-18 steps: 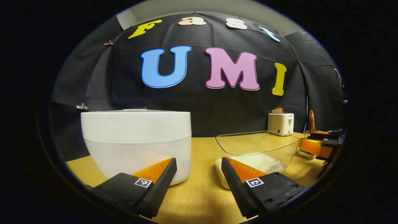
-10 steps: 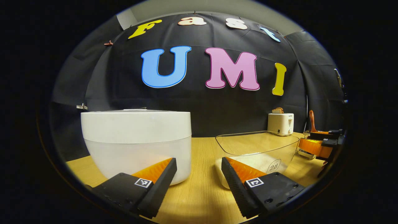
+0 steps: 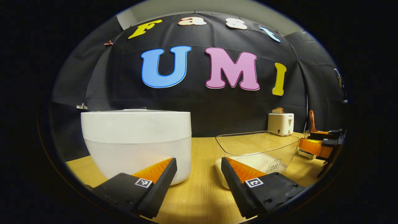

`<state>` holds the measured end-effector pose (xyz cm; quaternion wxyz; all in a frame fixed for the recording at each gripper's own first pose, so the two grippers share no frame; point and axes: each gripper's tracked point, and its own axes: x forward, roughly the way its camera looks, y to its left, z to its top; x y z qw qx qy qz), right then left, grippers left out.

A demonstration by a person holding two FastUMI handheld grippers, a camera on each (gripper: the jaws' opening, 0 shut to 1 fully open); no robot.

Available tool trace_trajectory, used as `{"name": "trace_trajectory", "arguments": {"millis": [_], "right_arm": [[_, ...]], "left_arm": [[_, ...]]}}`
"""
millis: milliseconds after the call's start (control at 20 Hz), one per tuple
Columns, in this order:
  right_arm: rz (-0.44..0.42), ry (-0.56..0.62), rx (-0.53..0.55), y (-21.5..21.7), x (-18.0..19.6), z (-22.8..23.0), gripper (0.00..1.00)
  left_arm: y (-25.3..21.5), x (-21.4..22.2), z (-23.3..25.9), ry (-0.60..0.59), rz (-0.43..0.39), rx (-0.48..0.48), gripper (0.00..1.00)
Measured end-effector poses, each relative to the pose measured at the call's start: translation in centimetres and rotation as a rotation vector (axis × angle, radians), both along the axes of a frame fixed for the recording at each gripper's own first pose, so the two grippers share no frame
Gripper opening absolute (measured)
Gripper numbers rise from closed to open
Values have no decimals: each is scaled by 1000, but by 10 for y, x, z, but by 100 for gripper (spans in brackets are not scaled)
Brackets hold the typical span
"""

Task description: Close the left gripper, press the button to open the rice cooker; take a wooden spoon from the chopstick holder with the right hand, scoop a spoonful of rice and pour it into the rice cooker, then put the wooden spoon back into the chopstick holder.

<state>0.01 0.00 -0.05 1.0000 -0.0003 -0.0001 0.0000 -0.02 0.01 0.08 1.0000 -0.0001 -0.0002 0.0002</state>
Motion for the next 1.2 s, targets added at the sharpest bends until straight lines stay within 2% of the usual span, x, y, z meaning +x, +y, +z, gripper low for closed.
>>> {"name": "trace_trajectory", "arguments": {"millis": [50, 200, 300, 400, 550, 700, 800, 900, 1000, 1200], "right_arm": [[0, 0, 0, 0, 0, 0, 98], [0, 0, 0, 0, 0, 0, 98], [3, 2, 2, 1, -1, 0, 98], [15, 0, 1, 3, -1, 0, 98], [19, 0, 2, 4, -1, 0, 98], [20, 0, 2, 4, -1, 0, 98], [20, 0, 2, 4, -1, 0, 98], [20, 0, 2, 4, -1, 0, 98], [19, 0, 2, 4, -1, 0, 98], [19, 0, 2, 4, -1, 0, 98]], "left_arm": [[0, 0, -1, 0, 0, 1, 87], [-6, -2, -1, -2, -38, -1, 38], [-8, -10, 5, -7, -82, -42, 5], [-2, -22, 25, -12, -114, -106, 5], [34, -40, 89, -97, -95, -182, 5], [75, -39, 150, -153, -73, -248, 5], [108, -18, 159, -86, -29, -274, 5], [139, 9, 140, 49, 53, -294, 5], [149, 31, 117, 184, 81, -313, 5], [153, 50, 114, 238, 87, -254, 5]]}}
